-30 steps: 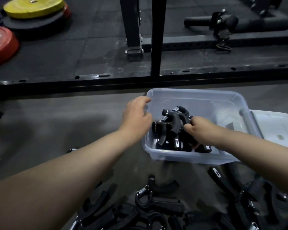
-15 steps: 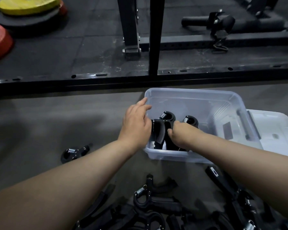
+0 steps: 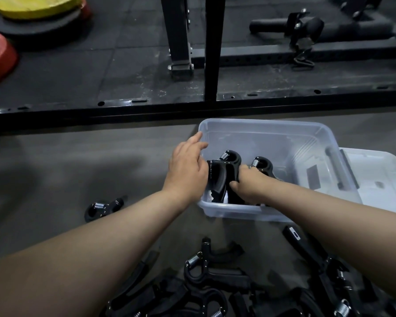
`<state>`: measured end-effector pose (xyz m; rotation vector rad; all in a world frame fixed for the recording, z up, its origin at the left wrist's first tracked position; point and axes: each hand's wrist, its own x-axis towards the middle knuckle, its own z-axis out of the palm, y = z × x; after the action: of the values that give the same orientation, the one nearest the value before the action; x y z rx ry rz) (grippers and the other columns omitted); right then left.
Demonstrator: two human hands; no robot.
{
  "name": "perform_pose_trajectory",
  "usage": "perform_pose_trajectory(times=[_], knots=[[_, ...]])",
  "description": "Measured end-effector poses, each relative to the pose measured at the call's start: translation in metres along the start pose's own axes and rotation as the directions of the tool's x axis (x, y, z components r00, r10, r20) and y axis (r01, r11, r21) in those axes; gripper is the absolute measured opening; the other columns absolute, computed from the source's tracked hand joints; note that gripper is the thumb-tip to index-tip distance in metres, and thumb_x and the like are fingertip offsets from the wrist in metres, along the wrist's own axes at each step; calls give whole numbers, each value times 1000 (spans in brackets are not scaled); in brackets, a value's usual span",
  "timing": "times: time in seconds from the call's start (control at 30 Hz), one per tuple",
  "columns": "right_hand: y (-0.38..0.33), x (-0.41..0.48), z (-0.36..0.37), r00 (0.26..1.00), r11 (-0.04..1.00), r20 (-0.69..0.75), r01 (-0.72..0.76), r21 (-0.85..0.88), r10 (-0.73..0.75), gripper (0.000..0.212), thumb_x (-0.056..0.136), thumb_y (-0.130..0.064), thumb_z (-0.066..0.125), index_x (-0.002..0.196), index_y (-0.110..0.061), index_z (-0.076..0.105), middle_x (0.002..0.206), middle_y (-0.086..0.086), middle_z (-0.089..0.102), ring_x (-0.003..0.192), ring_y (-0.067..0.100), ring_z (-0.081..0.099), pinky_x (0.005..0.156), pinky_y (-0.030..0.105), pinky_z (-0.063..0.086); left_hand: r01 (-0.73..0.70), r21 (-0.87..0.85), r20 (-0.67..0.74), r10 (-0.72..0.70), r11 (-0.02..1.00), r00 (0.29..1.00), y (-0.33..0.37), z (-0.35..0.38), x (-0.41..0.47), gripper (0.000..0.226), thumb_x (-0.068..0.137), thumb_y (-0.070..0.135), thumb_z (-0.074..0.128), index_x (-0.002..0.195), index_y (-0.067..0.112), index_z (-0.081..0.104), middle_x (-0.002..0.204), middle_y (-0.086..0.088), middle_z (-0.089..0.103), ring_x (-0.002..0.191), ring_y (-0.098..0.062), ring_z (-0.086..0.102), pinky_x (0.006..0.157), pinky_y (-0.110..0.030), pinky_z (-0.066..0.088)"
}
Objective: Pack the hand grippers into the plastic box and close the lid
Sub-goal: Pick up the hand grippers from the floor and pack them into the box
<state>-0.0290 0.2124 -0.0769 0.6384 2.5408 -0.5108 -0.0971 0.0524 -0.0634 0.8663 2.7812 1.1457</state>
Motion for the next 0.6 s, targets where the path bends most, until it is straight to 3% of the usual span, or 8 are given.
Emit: perform_pose_trajectory(times=[0.1,0.17,0.27,0.33,0.4,0.5,0.6], knots=[[0,-4,-3,999,999,18,-28,-18,28,50,95,-39,43,133,-5,39,139,24,40,108,38,57,82,36,46,-5,2,-1,5,1000,1000,-1,0,0,42,91,8,40,130,16,55,151,8,37,136,-11,30,116,-30,22],[-3,-9,-8,998,1000,-64,-16,-21,15,47,98,-38,41,133,-7,40,140,22,32,104,39,58,83,38,42,-9,-12,1,9,1000,1000,-2,1,1,44,91,9,39,132,15,54,152,7,36,139,-11,28,117,-32,21],[-19,-18,-16,944,957,-293,215,197,-152,46,100,-32,39,142,-13,37,139,11,32,111,31,55,95,38,42,12,-68,35,-10,998,999,-5,0,2,50,92,9,36,139,15,48,156,4,29,145,-12,18,120,-32,14],[-38,-25,-19,891,879,-366,383,284,-270,52,101,-29,39,151,-14,29,149,6,27,131,22,42,109,35,34,65,-115,86,-55,991,995,-6,-1,4,53,93,13,34,146,16,38,158,2,23,147,-11,12,121,-30,10],[-58,-28,-17,848,843,-398,469,261,-349,55,102,-26,39,153,-11,23,157,8,19,144,21,26,118,32,20,114,-127,126,-98,985,987,-9,-5,1,59,92,27,28,150,14,29,160,-2,19,148,-13,11,121,-29,7],[-86,-24,-10,841,863,-357,482,152,-407,58,105,-25,35,154,-3,14,163,14,1,151,23,1,117,25,0,140,-42,151,-132,989,980,-31,-11,-13,66,90,38,19,151,11,25,159,-5,20,148,-16,13,121,-30,7],[-102,-15,1,859,890,-328,446,98,-394,61,105,-27,34,153,3,12,162,16,-10,150,26,-9,119,32,-5,172,141,216,-200,975,956,-59,-18,-29,72,92,53,19,152,15,23,160,-2,19,148,-15,11,121,-35,9]])
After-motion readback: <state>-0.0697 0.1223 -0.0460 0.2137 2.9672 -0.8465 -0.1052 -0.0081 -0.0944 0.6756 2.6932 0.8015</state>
